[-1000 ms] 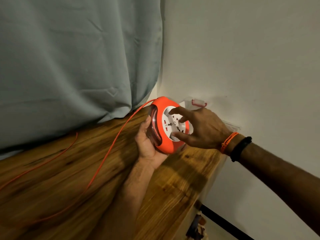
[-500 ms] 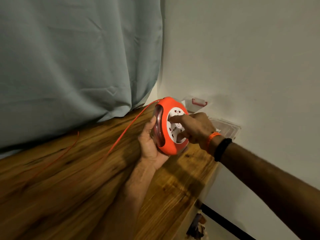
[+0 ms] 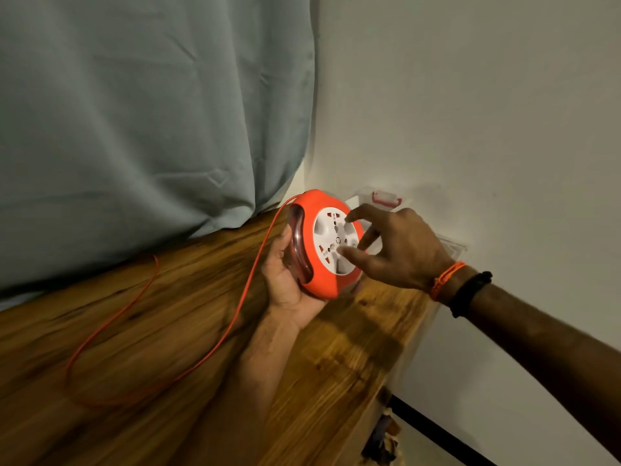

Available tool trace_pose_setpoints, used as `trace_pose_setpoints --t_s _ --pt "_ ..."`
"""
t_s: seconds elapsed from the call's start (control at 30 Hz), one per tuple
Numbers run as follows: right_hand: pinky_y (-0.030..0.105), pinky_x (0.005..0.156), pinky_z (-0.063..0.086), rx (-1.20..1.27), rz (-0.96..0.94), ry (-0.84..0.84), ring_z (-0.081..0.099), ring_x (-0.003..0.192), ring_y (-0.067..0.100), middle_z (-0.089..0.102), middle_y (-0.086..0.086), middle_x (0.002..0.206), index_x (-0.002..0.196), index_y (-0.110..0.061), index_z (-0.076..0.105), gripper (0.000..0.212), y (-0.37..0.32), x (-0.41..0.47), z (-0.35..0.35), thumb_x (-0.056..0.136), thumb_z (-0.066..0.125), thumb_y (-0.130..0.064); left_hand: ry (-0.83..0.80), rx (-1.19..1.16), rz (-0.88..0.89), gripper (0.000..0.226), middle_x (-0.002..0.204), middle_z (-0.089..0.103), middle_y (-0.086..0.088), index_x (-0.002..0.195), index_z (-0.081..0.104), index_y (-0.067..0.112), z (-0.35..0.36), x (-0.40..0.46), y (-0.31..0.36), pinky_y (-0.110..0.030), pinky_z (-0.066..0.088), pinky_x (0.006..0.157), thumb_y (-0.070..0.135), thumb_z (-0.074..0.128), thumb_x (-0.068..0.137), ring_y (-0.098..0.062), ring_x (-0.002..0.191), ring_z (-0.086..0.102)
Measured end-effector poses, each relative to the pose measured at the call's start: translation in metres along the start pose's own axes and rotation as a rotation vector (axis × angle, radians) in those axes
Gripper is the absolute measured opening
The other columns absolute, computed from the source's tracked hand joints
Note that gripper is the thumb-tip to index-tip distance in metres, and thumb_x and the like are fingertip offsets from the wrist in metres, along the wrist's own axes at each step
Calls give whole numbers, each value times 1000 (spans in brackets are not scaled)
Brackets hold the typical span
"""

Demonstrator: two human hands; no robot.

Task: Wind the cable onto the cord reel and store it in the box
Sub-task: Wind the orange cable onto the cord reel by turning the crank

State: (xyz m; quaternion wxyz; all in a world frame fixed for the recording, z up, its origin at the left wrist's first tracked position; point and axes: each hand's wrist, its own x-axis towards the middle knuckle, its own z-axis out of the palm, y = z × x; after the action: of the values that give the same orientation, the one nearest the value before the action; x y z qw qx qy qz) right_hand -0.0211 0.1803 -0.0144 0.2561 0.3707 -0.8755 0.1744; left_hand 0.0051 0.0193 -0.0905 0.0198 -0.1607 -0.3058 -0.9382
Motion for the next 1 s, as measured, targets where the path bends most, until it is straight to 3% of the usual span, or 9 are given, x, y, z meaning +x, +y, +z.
trace_pose_setpoints --t_s 0.17,0.33,0.43,0.57,0.67,0.77,0.87,0.93,1.0 --pt "39 75 56 -212 -315 -105 69 90 28 72 5 115 144 -31 42 62 11 8 -1 88 55 -54 -9 -19 -5 91 153 46 -20 151 44 15 -4 2 0 -65 23 118 52 71 73 -42 142 41" --pt "40 75 56 -339 -426 -155 68 86 27 72 8 108 147 -35 34 61 14 18 5 91 49 -54 -1 -20 -35 91 152 48 -20 150 46 17 -3 3 -1 -71 22 115 54 72 70 -43 141 42" --pt "39 67 56 -242 -390 -66 67 71 29 75 8 87 140 -31 47 60 13 20 6 84 57 -50 -15 -26 7 92 151 48 -22 150 46 12 0 4 -2 -66 25 116 50 73 71 -42 141 42" --pt "32 73 57 304 209 112 71 76 21 77 -2 90 110 -26 70 53 -3 14 26 66 74 -55 -52 -21 80 70 134 65 -19 128 69 9 6 5 -1 -55 43 110 43 80 68 -36 125 60" --pt "20 43 40 911 809 -97 55 55 20 64 13 82 95 -1 67 34 2 22 47 84 72 -33 -14 1 111 66 129 68 -18 121 73 10 6 5 -3 -57 38 113 42 84 63 -36 125 59" --pt "15 35 26 1115 897 -108 38 43 20 52 22 74 89 -1 56 23 10 21 50 95 59 -23 0 12 124 69 130 66 -19 123 72 9 7 5 -2 -56 37 115 40 85 63 -37 126 57" --pt "20 41 34 914 776 -209 49 59 24 70 30 88 105 9 66 42 5 20 43 96 59 -32 17 -4 125 74 134 63 -21 129 67 7 7 4 0 -56 39 113 41 83 65 -38 129 55" --pt "18 44 43 595 598 -121 59 47 11 77 11 69 90 -8 75 47 -2 21 30 87 61 -53 25 13 110 71 135 64 -20 131 66 9 6 3 2 -55 47 105 45 77 70 -37 126 59" --pt "25 62 55 248 334 42 69 62 10 76 1 67 94 -18 75 47 -6 16 16 82 61 -61 48 20 91 79 143 57 -21 141 57 9 3 3 3 -56 43 108 47 73 74 -39 132 54"
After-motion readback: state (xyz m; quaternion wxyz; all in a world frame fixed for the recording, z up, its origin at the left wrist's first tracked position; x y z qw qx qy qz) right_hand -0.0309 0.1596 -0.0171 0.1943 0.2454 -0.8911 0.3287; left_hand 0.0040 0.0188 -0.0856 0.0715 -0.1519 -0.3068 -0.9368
